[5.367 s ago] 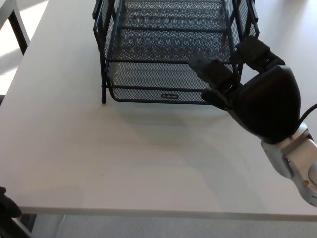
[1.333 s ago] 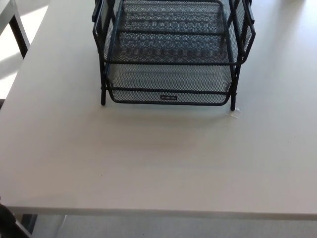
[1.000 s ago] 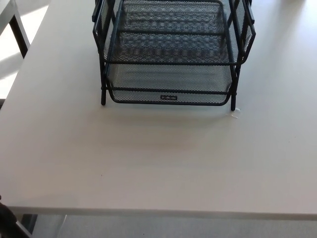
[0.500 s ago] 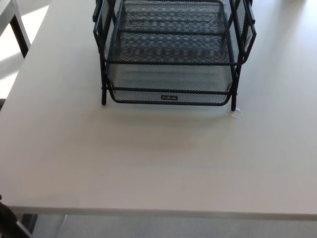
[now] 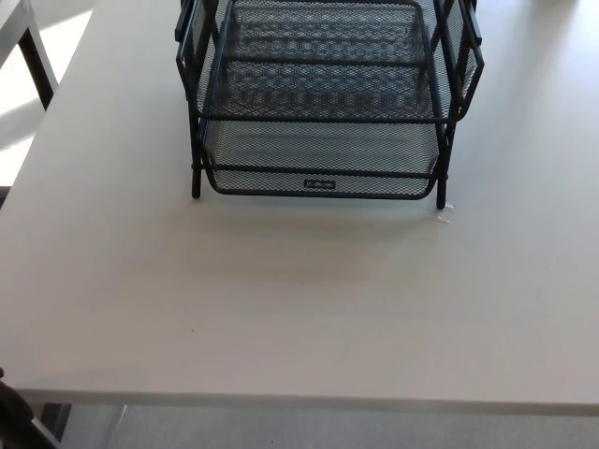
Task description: The robot uses its right hand to grab the drawer kept on the middle of the desk and pull it out towards the robot
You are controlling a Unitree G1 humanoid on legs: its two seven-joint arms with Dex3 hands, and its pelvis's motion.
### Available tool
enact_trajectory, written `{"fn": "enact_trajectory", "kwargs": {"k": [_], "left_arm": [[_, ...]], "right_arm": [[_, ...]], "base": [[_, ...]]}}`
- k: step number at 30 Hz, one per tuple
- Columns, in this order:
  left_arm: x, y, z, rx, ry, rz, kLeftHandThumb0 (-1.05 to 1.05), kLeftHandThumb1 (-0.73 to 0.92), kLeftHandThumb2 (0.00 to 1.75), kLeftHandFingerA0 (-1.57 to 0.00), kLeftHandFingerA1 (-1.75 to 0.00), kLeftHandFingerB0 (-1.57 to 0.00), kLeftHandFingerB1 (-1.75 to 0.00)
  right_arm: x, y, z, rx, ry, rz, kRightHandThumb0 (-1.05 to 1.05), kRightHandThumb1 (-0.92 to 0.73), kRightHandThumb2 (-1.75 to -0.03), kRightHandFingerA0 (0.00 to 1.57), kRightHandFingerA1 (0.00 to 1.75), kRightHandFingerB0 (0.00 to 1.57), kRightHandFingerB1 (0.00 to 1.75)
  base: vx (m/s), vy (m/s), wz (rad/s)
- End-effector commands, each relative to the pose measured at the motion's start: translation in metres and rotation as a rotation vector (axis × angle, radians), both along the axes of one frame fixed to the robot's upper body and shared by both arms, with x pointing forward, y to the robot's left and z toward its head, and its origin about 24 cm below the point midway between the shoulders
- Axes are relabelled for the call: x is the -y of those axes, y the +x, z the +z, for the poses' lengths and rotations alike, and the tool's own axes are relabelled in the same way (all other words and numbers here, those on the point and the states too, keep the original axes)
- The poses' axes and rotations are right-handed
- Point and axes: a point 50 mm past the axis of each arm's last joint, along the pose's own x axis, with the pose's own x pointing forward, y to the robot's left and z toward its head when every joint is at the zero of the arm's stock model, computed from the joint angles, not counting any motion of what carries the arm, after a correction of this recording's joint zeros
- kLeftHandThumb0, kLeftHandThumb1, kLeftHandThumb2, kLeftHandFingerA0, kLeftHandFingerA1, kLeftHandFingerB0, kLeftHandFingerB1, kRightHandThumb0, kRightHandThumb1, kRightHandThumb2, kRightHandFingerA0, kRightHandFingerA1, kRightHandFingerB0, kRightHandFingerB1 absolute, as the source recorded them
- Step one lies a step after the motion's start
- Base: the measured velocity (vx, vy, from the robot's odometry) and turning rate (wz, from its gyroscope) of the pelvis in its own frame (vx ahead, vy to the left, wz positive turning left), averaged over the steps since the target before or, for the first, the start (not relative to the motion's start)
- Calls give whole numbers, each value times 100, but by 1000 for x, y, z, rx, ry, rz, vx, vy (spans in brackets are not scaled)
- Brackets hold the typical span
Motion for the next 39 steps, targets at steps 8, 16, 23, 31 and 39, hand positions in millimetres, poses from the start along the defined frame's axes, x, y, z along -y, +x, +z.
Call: {"fn": "enact_trajectory", "kwargs": {"k": [8, 16, 23, 31, 39], "left_arm": [[-2, -1, -1, 10, 23, 13, -33, 58, 57, -78, -80, -79, -53], [-2, 0, 0, 10, 27, 13, -32, 58, 58, -78, -81, -79, -52], [-2, 0, 1, 14, 26, 12, -34, 57, 57, -79, -82, -79, -54], [-2, 0, 1, 15, 26, 16, -33, 58, 57, -77, -80, -79, -53], [-1, 0, 1, 17, 23, 17, -32, 57, 57, -79, -82, -79, -54]], "right_arm": [[6, 3, 8, -56, 53, 24, -39, -72, -62, 30, 38, 21, 29], [4, 4, 8, -48, 50, 34, -38, -71, -62, 32, 39, 21, 30], [4, 4, 8, -53, 50, 32, -39, -72, -63, 31, 38, 21, 30], [5, 3, 8, -44, 44, 33, -39, -72, -63, 32, 38, 21, 30], [6, 3, 7, -38, 57, 27, -39, -71, -62, 31, 38, 21, 30]], "base": [[0, 0, 0], [0, 0, 0], [0, 0, 0], [0, 0, 0], [0, 0, 0]]}}
